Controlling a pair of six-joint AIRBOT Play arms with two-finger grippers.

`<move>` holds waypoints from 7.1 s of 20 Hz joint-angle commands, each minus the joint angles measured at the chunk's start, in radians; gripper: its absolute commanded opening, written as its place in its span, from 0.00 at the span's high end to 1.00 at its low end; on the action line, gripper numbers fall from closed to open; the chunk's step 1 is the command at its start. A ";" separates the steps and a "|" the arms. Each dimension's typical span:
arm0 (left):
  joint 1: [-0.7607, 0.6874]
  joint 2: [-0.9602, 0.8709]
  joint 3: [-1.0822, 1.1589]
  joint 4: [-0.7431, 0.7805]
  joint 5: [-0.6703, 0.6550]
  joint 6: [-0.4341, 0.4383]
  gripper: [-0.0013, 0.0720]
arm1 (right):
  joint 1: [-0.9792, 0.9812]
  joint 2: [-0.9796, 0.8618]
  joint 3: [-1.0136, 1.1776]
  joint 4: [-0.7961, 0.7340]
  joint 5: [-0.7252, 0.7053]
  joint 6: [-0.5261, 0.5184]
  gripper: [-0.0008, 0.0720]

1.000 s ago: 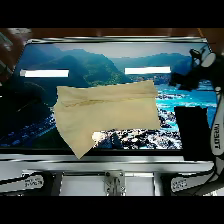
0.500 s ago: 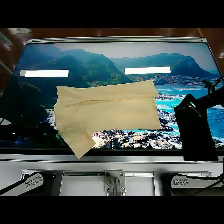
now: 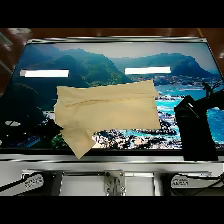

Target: Fold the shirts.

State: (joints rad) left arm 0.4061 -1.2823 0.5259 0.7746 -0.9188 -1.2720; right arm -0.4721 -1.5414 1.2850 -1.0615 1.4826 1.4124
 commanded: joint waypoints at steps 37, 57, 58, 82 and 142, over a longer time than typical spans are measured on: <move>-0.011 0.584 1.451 0.056 -0.032 -0.016 0.93 | 0.292 0.743 0.669 -0.267 -0.399 -0.021 0.91; -0.020 0.589 0.607 0.332 -0.337 -0.098 0.93 | 0.293 0.488 0.078 -0.413 -0.055 0.150 0.91; -0.035 0.530 0.541 0.329 -0.249 -0.098 0.93 | 0.295 0.430 0.026 -0.380 -0.167 0.151 0.91; -0.304 -0.283 0.695 0.304 -0.016 -0.100 0.93 | 0.442 -0.138 0.081 -0.444 -0.605 0.210 0.91; -0.068 0.074 -0.135 0.074 -0.301 0.074 0.93 | -0.080 0.167 -0.576 -0.098 -0.141 -0.130 0.10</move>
State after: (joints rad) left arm 0.3286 -1.2076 0.3672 0.8577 -1.1728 -1.2160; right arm -0.5529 -1.3746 0.7834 -1.1793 1.3880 1.3033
